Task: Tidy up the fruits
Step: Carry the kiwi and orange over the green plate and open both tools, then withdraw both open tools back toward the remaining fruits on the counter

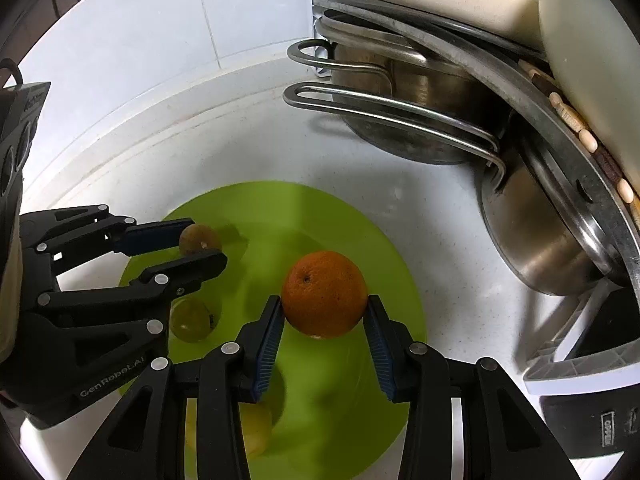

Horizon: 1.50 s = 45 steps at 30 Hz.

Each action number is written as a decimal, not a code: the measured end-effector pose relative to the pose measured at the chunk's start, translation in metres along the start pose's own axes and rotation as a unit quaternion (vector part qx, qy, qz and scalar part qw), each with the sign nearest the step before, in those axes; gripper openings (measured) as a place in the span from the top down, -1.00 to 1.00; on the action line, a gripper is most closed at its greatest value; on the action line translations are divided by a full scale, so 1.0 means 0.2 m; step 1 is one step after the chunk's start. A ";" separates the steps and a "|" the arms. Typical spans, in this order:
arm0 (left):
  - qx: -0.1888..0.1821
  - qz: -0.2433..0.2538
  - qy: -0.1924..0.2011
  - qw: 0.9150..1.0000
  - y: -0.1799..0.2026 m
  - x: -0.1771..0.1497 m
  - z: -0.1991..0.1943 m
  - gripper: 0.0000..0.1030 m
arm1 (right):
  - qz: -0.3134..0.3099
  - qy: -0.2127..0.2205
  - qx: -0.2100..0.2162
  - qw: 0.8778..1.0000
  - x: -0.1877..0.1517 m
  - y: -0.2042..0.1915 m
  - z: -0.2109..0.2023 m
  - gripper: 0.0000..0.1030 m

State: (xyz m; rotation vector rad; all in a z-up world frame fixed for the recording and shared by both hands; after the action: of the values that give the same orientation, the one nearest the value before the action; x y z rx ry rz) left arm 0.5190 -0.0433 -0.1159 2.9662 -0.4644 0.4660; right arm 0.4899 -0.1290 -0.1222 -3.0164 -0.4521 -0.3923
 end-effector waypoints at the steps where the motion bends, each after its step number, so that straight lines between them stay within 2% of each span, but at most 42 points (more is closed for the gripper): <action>1: 0.001 0.000 0.001 1.000 0.00 0.00 0.00 0.42 | 0.000 -0.001 0.000 1.000 0.00 0.00 0.00 0.18; 7: 0.000 -0.002 0.004 1.000 0.00 -0.01 -0.01 0.37 | 0.000 -0.004 0.005 1.000 0.00 0.00 0.02 0.18; 11: 0.002 -0.008 0.011 1.000 -0.01 -0.03 -0.05 0.27 | 0.001 0.000 0.005 1.000 0.00 0.00 0.03 0.15; 13: 0.000 -0.010 0.016 1.000 -0.01 -0.04 -0.08 0.18 | 0.004 0.005 0.001 1.000 0.00 0.00 0.01 0.06; 19: 0.014 -0.006 0.036 0.999 0.01 -0.08 -0.18 0.08 | 0.014 0.026 -0.009 1.000 -0.03 0.00 -0.08 0.06; 23: 0.023 -0.009 0.056 0.998 0.02 -0.12 -0.27 -0.06 | 0.017 0.043 -0.012 0.999 -0.08 -0.02 -0.15 0.06; 31: 0.021 -0.015 0.089 0.996 0.04 -0.22 -0.48 -0.25 | 0.025 0.093 -0.012 0.995 -0.23 -0.04 -0.36 0.05; 34: 0.024 -0.021 0.105 0.994 0.05 -0.27 -0.57 -0.32 | 0.027 0.114 -0.014 0.993 -0.30 -0.07 -0.44 -0.08; 39: 0.023 -0.025 0.129 0.991 0.08 -0.38 -0.70 -0.45 | 0.025 0.152 -0.027 0.988 -0.40 -0.11 -0.58 -0.08; 42: 0.027 -0.024 0.139 0.990 0.12 -0.46 -0.76 -0.46 | 0.025 0.167 -0.030 0.985 -0.46 -0.12 -0.64 -0.18; 45: 0.027 -0.021 0.147 0.989 0.16 -0.53 -0.81 -0.52 | 0.030 0.180 -0.027 0.983 -0.53 -0.15 -0.69 -0.20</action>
State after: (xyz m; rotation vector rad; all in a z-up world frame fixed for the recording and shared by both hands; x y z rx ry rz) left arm 0.3665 -0.0190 0.0057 2.8791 -0.3625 0.9064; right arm 0.3491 -0.1450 -0.0155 -2.9053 -0.3256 -0.9357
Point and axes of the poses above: each gripper's, at about its wrist camera, not at the fingertips, and z roughly the way its jaws point, y to its right, x to its top, the point moved 1 cm from there along z, roughly the way its jaws point, and after that the axes turned 12 degrees about -y, right-handed, at the moved point
